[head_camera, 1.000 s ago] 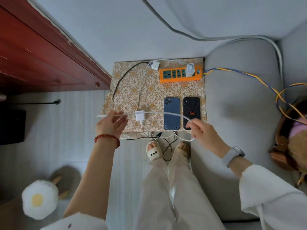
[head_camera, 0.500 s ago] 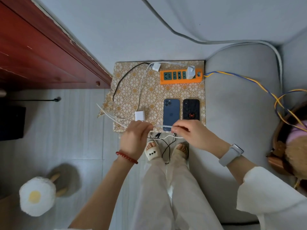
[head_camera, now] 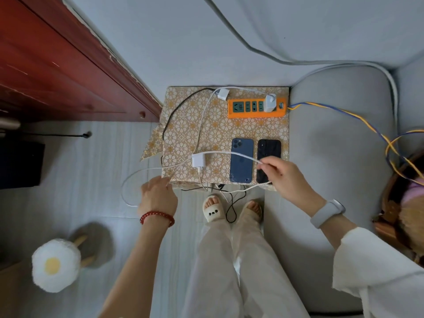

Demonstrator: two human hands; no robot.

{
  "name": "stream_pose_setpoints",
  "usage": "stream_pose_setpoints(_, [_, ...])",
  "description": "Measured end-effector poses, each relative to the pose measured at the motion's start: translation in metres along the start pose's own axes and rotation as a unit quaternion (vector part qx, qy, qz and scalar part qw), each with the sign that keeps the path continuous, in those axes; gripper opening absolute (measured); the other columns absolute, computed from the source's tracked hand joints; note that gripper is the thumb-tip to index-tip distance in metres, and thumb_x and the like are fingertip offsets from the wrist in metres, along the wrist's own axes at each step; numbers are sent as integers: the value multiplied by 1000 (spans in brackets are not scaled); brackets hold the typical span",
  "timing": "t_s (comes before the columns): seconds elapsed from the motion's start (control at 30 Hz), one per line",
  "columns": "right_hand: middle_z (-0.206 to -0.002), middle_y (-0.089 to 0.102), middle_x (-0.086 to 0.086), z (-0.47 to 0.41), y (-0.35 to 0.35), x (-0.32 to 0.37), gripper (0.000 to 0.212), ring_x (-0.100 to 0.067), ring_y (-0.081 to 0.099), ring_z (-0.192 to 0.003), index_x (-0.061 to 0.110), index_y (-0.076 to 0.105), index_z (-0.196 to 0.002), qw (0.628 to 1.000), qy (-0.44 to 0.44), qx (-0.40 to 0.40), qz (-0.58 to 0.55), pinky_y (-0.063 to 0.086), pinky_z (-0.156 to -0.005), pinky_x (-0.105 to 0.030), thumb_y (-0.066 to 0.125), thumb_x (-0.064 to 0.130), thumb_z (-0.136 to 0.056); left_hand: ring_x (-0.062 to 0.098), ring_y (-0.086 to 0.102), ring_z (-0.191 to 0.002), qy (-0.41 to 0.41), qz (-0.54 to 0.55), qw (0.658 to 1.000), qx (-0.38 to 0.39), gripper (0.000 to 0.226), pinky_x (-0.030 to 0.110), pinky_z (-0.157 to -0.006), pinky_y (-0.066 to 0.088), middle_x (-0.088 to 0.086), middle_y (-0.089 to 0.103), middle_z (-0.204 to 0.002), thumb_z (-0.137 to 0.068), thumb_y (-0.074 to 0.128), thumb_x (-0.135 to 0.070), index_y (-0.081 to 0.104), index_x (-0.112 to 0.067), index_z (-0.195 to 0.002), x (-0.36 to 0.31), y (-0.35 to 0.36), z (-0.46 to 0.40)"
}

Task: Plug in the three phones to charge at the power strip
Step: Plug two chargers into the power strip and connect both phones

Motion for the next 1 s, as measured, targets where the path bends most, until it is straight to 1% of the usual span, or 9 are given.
stream_pose_setpoints(0.17, [-59, 48, 25, 0, 31, 45, 21, -8, 39, -38, 8, 67, -97, 985, -77, 133, 73, 29, -40, -15, 48, 12, -92, 30, 19, -140, 227, -27, 973, -14, 75, 53, -107, 29, 6, 22, -153, -85, 54, -38, 9, -23, -144, -59, -1, 32])
stream_pose_setpoints(0.23, [-61, 48, 24, 3, 35, 52, 21, -4, 46, -45, 7, 67, -97, 985, -78, 133, 71, 33, -44, -13, 48, 14, -91, 28, 36, -133, 372, -93, 921, -73, 64, 60, -105, 25, 6, 46, -140, -83, 47, -44, 24, -23, -139, -82, 6, 50])
stream_pose_setpoints(0.33, [-66, 57, 13, 10, 30, 50, 19, -4, 51, -55, 9, 67, -94, 987, -62, 138, 54, 36, -52, -14, 50, 18, -90, 20, 69, -73, 460, -23, 883, -88, 25, 54, -83, 53, 2, 72, -78, -87, 44, -29, 61, -15, -96, -91, 3, 51])
stream_pose_setpoints(0.5, [-87, 62, -5, 20, 41, 12, 15, -22, 58, -85, 13, 58, -87, 975, 20, 219, 13, 43, -80, -32, 46, 22, -92, 13, 57, -46, 365, 131, 909, -152, 17, 25, -42, 45, 1, 64, -56, -90, 39, -25, 55, -19, -87, -80, -19, 50])
stream_pose_setpoints(0.67, [-81, 60, -7, 24, 47, -51, 25, -16, 49, -66, 4, 52, -86, 958, 80, 244, 125, 37, -65, -28, 36, 20, -96, -1, 56, -54, 136, 327, 902, -247, 24, 7, -52, 38, -9, 51, -55, -91, 36, -14, 58, -4, -90, -40, -49, 37])
stream_pose_setpoints(0.8, [-63, 49, 3, 16, 25, -37, 26, -18, 45, -57, 22, 48, -73, 990, 46, 119, 55, 36, -60, -27, 38, 10, -94, 30, 60, -99, 81, 193, 957, -202, 26, 36, -80, 47, 14, 63, -105, -90, 47, -14, 55, -7, -114, -19, -41, 21])
stream_pose_setpoints(0.87, [-58, 45, 9, 13, 25, -7, 21, -12, 41, -50, 17, 57, -82, 992, -8, 120, 46, 33, -53, -23, 41, 10, -93, 35, 37, -131, 128, 87, 979, -132, 59, 54, -106, 31, 16, 41, -141, -85, 55, -21, 30, -12, -137, -23, -24, 19])
stream_pose_setpoints(0.93, [-56, 44, 15, 12, 29, 22, 19, -5, 44, -43, 10, 62, -90, 985, -54, 151, 61, 32, -47, -14, 43, 10, -93, 33, 25, -138, 251, -1, 962, -105, 72, 57, -111, 16, 14, 31, -148, -81, 52, -38, 15, -21, -141, -48, -8, 31])
stream_pose_setpoints(1.0, [-56, 46, 14, 10, 28, 40, 21, -4, 45, -44, 4, 63, -92, 982, -79, 163, 63, 32, -44, -13, 44, 13, -93, 31, 46, -126, 360, -14, 931, -61, 56, 59, -108, 25, 13, 53, -133, -84, 44, -40, 28, -21, -135, -74, 8, 47])
Point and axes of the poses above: each hand's wrist, its own z-axis away from the middle knuckle, its own y-axis out of the palm, x = y × z, the point moved 6 cm from there along -z, towards the middle knuckle
